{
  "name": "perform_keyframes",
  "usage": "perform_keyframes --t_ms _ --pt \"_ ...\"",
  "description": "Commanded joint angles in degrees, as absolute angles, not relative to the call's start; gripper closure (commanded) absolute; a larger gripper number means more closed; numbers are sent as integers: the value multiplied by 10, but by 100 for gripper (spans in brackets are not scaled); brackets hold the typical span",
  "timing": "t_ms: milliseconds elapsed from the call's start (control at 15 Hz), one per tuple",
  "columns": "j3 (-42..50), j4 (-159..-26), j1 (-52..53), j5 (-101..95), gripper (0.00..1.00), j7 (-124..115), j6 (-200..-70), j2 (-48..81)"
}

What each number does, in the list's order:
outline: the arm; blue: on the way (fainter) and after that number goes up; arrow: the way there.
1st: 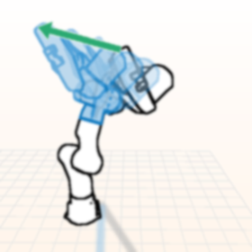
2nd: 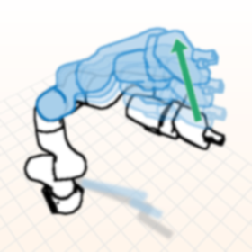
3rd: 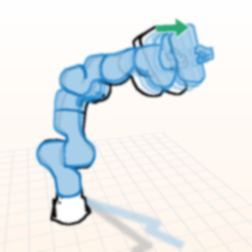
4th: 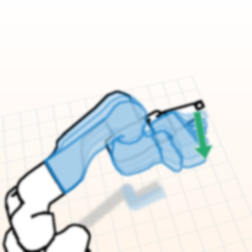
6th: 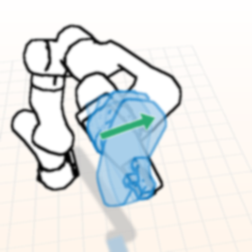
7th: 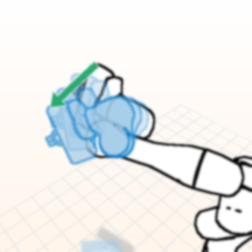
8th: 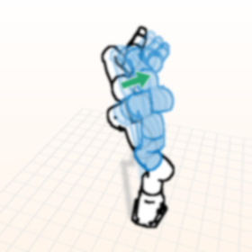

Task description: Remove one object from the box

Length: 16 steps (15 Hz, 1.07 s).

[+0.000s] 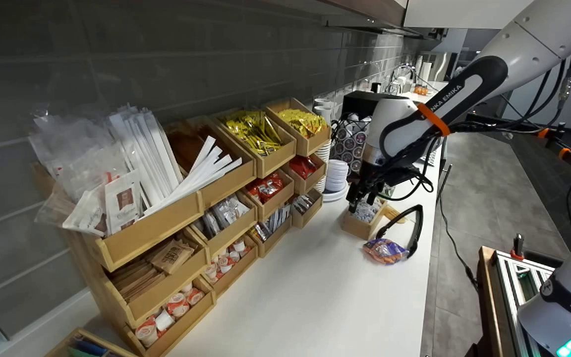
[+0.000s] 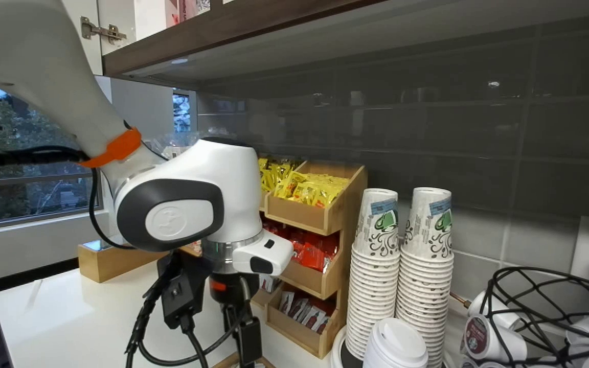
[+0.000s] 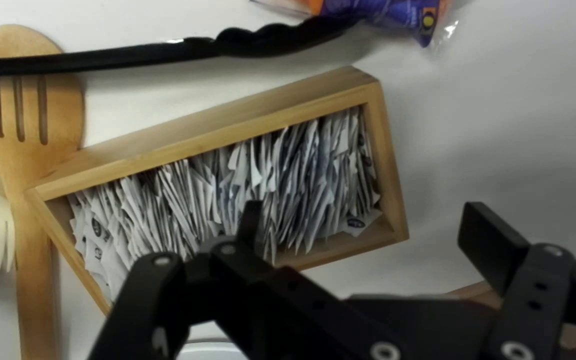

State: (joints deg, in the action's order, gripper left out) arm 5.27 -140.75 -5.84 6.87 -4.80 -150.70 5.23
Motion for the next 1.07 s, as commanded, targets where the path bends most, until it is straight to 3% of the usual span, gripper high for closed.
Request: perform_keyframes --t_ms 0,1000 --pt "58 -1392 -61 55 0 -38 -1507 76" --pt "78 -1389 -59 0 1 -67 -1462 70"
